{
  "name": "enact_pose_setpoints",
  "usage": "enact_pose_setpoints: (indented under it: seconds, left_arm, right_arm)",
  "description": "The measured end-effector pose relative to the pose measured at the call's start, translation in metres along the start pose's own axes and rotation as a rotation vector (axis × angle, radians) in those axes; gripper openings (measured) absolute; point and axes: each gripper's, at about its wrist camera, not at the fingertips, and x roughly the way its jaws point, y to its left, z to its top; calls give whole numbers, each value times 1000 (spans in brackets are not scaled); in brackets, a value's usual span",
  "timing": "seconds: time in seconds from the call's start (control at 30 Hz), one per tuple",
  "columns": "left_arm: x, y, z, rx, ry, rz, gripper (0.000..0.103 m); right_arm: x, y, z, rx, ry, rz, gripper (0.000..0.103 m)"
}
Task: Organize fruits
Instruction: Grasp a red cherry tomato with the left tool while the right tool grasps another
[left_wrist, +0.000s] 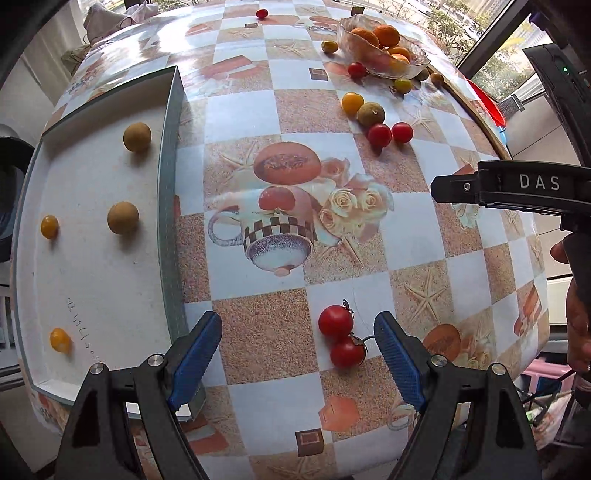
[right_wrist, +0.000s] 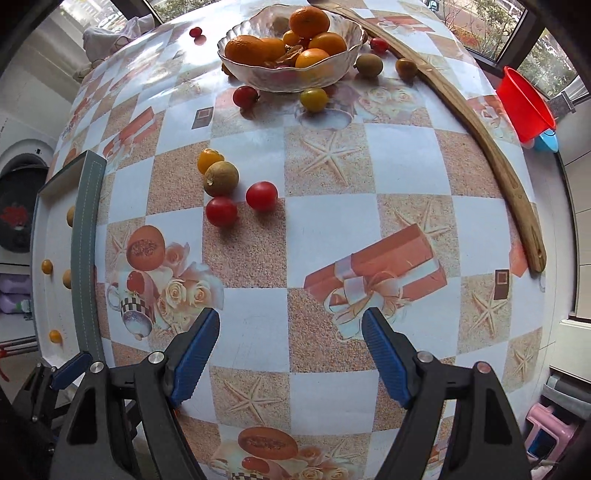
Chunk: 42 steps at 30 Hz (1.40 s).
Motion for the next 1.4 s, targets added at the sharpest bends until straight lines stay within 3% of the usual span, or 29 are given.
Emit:
enact_pose_setpoints:
  seconds: [0.2,0.3,0.33,0.37,0.57,0.73,0.8,0.83,0.87,0.93,1.4]
  left_arm:
    - [18,-3,1,-60,35,20,85]
    - [21,-4,2,-63,36,35,85]
    - [24,-5,2,-67,40,38,82]
    - [26,-6,3,-72,47,41,73]
    - [29,-11,1,-82,51,73,71]
    - [30,-17,2,-90,47,86,55]
    - [27,-16,1,-94,41,70,47]
    - [26,-16,0,-95,39,56,39]
    - [25,-17,-1,-93,38,39,31]
    - [24,-21,-3,-83,39,20,23]
    - [0,-11,-9,-95,7,-64,23]
  right_arm:
    - [9,-1,10,-54,-24,-19,82]
    - [14,2,21,-93,-40,-27,71]
    - [16,3,25,-108,-45,-32,67]
    - [18,4,29,-123,-50,-36,63]
    - [22,10,50,-206,-85,-32,56]
    - [28,24,62,-262,-103,-37,51]
    - [27,26,63,-273,-110,-30,40]
    - [27,27,63,-273,-104,-18,25]
    - [26,26,63,-265,-101,-18,22]
    - [25,24,62,-245,-94,-4,22]
    - [-3,-6,14,-77,-39,108,22]
